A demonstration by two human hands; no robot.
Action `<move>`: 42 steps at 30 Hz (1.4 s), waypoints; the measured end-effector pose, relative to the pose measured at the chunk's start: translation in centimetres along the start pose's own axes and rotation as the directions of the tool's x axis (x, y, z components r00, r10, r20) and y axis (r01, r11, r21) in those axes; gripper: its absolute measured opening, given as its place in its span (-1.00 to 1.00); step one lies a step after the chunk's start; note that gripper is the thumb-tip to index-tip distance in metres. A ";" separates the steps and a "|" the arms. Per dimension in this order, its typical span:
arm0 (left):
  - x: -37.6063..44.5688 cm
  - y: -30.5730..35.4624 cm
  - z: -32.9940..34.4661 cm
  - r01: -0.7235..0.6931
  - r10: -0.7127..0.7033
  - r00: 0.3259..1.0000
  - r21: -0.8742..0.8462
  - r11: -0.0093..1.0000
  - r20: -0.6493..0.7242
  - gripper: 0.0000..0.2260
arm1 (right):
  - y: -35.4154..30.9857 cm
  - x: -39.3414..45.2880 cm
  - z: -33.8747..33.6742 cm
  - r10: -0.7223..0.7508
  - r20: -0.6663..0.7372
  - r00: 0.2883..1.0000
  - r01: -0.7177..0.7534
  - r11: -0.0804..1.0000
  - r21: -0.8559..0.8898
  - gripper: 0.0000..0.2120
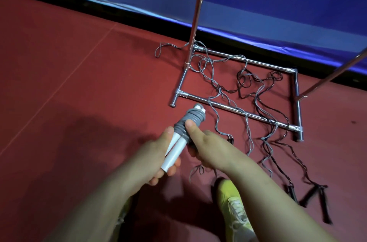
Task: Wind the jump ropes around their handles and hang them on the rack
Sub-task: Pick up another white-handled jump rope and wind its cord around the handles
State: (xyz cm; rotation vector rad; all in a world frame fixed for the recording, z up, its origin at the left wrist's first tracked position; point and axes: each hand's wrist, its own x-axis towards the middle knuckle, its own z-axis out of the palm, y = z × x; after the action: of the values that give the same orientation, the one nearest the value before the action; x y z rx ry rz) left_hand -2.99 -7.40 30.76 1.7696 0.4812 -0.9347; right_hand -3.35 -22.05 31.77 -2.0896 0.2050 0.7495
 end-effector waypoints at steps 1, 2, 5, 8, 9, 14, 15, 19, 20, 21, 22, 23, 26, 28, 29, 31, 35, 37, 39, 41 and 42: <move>-0.4 0.1 0.0 -0.073 0.078 0.996 0.113 0.991 -0.040 -0.38 | -0.1 0.1 0.0 0.008 -0.017 1.000 -0.009 0.999 -0.041 -0.42; -0.8 0.2 -0.2 -0.121 0.140 0.987 0.202 0.972 -0.082 -0.39 | 0.0 0.2 0.2 0.023 -0.033 0.999 -0.025 0.998 -0.063 -0.43; -1.2 -0.5 -0.5 -0.194 0.265 0.954 0.388 0.901 -0.138 -0.43 | -0.2 0.0 0.5 0.107 -0.057 0.993 -0.109 0.994 -0.028 -0.36; -1.4 -0.7 -0.4 -0.178 0.294 0.944 0.523 0.834 -0.148 -0.53 | -0.4 0.2 0.6 0.151 -0.052 0.987 -0.148 0.987 0.068 -0.34; -1.4 -0.8 -0.4 -0.178 0.288 0.948 0.523 0.833 -0.137 -0.54 | -0.5 0.1 0.5 0.154 -0.061 0.986 -0.147 0.984 0.100 -0.35; -0.8 -0.7 -0.7 -0.211 0.267 0.957 0.355 0.911 -0.116 -0.57 | -0.9 -0.1 0.3 0.077 -0.121 0.990 -0.059 0.988 0.145 -0.48; -0.8 -0.7 -0.8 -0.224 0.277 0.954 0.338 0.914 -0.117 -0.60 | -0.8 0.0 0.3 0.026 -0.123 0.992 -0.009 0.990 0.138 -0.52; -1.8 -0.2 -1.3 -0.176 0.177 0.984 0.138 0.975 0.006 -0.62 | -0.6 -0.1 0.5 -0.145 -0.172 0.974 0.178 0.964 0.199 -0.63; -2.3 0.1 -1.4 -0.151 0.147 0.987 0.056 0.987 0.072 -0.61 | -0.6 -0.1 0.5 -0.192 -0.180 0.965 0.229 0.950 0.213 -0.67; -2.6 0.3 -1.5 -0.115 0.116 0.982 -0.017 0.993 0.146 -0.57 | -0.5 -0.2 0.5 -0.238 -0.185 0.954 0.278 0.931 0.238 -0.70; -3.0 0.5 -1.5 -0.086 0.099 0.973 -0.071 0.994 0.210 -0.52 | -0.4 -0.3 0.5 -0.269 -0.197 0.943 0.315 0.913 0.258 -0.71; -3.2 0.7 -1.6 -0.070 0.101 0.959 -0.123 0.990 0.265 -0.48 | -0.3 -0.4 0.4 -0.295 -0.209 0.932 0.346 0.894 0.283 -0.72; -3.2 0.9 -2.1 0.022 0.120 0.912 -0.339 0.941 0.392 -0.36 | 0.0 -0.3 0.5 -0.300 -0.244 0.922 0.380 0.817 0.433 -0.72; -3.0 0.5 -2.2 0.122 0.188 0.789 -0.449 0.885 0.585 -0.28 | 0.2 0.0 0.8 -0.270 -0.221 0.937 0.349 0.715 0.606 -0.68; -2.8 0.3 -2.1 0.179 0.245 0.688 -0.487 0.855 0.683 -0.28 | 0.1 0.1 0.8 -0.257 -0.194 0.947 0.318 0.651 0.690 -0.68; -2.3 -0.4 -1.8 0.290 0.333 0.524 -0.531 0.796 0.784 -0.29 | 0.1 0.2 0.8 -0.246 -0.132 0.960 0.256 0.590 0.766 -0.66; -1.4 -1.1 -1.6 0.435 0.392 0.395 -0.545 0.717 0.831 -0.49 | 0.3 0.4 0.7 -0.220 -0.110 0.969 0.236 0.702 0.672 -0.51; -1.0 -1.2 -1.8 0.437 0.352 0.414 -0.523 0.732 0.839 -0.55 | 0.1 0.4 0.6 -0.207 -0.141 0.968 0.250 0.762 0.597 -0.51; -1.1 -0.8 -2.0 0.452 0.301 0.460 -0.512 0.730 0.835 -0.59 | 0.0 0.6 0.5 -0.176 -0.154 0.972 0.228 0.865 0.448 -0.56; -1.6 0.0 -1.8 0.472 0.200 0.576 -0.522 0.711 0.793 -0.61 | 0.0 0.7 0.7 -0.117 -0.129 0.985 0.156 0.919 0.362 -0.53; -1.8 0.3 -1.6 0.460 0.116 0.672 -0.535 0.708 0.731 -0.59 | 0.0 0.8 0.7 -0.099 -0.114 0.989 0.132 0.931 0.341 -0.51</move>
State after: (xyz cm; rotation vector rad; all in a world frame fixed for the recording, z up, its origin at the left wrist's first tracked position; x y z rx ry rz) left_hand -3.25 -5.85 32.61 0.5572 0.4047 -1.3013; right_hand -3.01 -21.34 31.01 -1.7830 0.2457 0.5016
